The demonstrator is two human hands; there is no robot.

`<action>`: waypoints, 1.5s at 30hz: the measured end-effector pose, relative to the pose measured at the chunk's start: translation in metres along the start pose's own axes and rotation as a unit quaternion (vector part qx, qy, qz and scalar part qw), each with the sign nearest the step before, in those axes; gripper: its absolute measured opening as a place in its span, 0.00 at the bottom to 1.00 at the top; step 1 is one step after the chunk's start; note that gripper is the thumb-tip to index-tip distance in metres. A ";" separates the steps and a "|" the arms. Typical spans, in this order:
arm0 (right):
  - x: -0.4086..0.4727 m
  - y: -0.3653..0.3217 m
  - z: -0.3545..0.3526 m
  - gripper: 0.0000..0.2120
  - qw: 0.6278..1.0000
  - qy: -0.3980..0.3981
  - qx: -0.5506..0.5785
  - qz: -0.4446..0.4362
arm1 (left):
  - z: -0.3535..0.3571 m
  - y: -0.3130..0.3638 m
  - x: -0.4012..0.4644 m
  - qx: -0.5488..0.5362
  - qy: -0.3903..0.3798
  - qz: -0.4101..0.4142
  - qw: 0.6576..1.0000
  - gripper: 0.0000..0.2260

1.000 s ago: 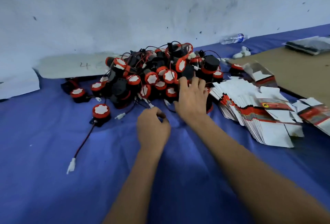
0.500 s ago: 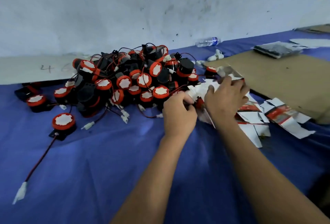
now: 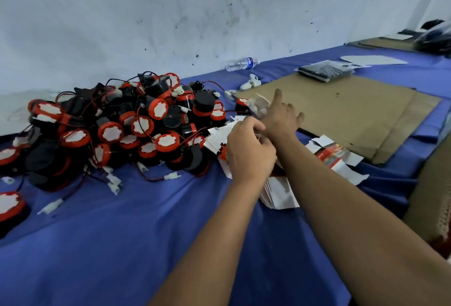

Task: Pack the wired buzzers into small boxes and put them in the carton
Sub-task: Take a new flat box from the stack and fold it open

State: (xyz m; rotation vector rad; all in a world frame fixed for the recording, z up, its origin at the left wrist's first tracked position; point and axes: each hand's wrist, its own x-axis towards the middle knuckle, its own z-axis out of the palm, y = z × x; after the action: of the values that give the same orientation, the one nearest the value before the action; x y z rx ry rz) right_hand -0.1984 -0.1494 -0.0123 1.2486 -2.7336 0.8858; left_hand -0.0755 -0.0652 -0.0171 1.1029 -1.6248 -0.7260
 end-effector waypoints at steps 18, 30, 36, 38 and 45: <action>-0.250 -0.088 0.005 0.26 0.769 -0.169 0.434 -0.437 | -0.245 -0.081 -0.062 -0.583 0.047 -0.248 0.773 0.40; -0.302 -0.119 0.048 0.40 0.707 -0.405 0.384 -0.435 | -0.346 -0.136 -0.125 -0.152 0.234 -0.162 0.946 0.19; -0.306 -0.115 0.059 0.48 0.683 -0.407 0.350 -0.495 | -0.342 -0.148 -0.129 -0.029 0.125 -0.104 0.986 0.25; -0.304 -0.114 0.060 0.48 0.692 -0.372 0.348 -0.511 | -0.341 -0.148 -0.129 -0.039 0.100 -0.098 0.989 0.23; -0.307 -0.110 0.062 0.38 0.736 -0.388 0.357 -0.424 | -0.341 -0.136 -0.131 -0.091 0.077 -0.113 0.986 0.27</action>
State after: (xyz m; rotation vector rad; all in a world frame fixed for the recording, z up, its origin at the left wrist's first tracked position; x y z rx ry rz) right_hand 0.1010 -0.0250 -0.0821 3.2125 -1.5523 1.5075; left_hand 0.3009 0.0173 -0.0770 1.1910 -1.2900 -0.8962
